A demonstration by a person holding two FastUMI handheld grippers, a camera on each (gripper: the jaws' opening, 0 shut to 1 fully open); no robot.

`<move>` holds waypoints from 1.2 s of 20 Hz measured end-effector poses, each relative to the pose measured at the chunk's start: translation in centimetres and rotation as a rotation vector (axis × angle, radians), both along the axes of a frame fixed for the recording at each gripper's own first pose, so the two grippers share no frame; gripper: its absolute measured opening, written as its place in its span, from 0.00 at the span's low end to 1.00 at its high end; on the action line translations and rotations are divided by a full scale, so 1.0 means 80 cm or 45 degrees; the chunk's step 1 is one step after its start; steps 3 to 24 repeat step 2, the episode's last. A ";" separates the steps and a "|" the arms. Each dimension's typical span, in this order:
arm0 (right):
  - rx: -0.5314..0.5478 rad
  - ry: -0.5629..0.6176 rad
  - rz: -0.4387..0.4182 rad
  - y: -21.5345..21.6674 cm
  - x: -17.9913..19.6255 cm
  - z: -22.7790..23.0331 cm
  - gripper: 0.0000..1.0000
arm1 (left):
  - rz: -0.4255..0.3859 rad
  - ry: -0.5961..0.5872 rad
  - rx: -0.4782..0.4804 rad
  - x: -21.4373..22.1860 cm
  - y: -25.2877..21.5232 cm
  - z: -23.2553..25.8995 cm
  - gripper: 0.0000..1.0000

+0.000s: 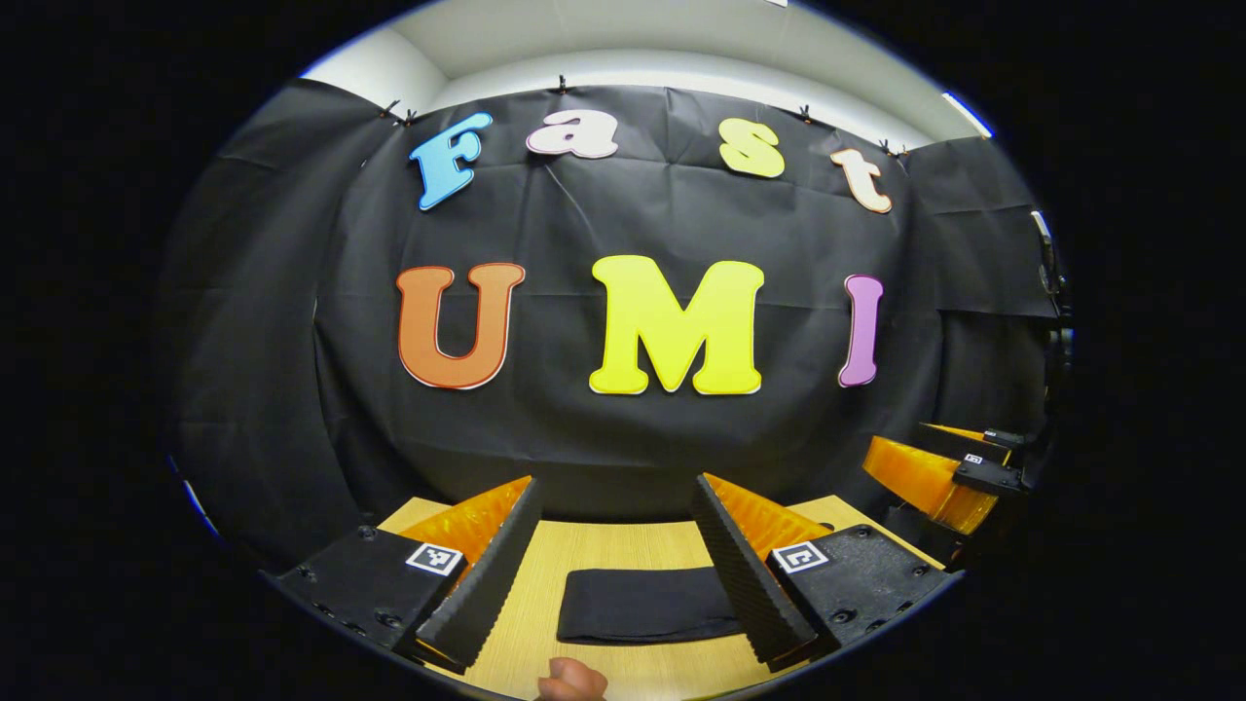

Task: Grasp the waist and the cuffs of the jeans and fold them to make the two legs overlap; first hold the waist and fold one-third of the jeans toward the cuffs, then hold the cuffs and fold the remaining one-third in the same direction to finish folding.

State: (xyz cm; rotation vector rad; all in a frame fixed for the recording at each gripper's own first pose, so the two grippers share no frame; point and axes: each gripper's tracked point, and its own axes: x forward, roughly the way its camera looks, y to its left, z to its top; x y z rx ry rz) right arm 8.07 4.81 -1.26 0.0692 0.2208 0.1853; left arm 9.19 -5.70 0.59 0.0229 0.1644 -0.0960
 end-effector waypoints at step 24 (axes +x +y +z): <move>0.003 0.004 -0.010 -0.001 0.000 -0.002 0.98 | -0.002 -0.003 -0.003 -0.001 0.001 0.000 0.99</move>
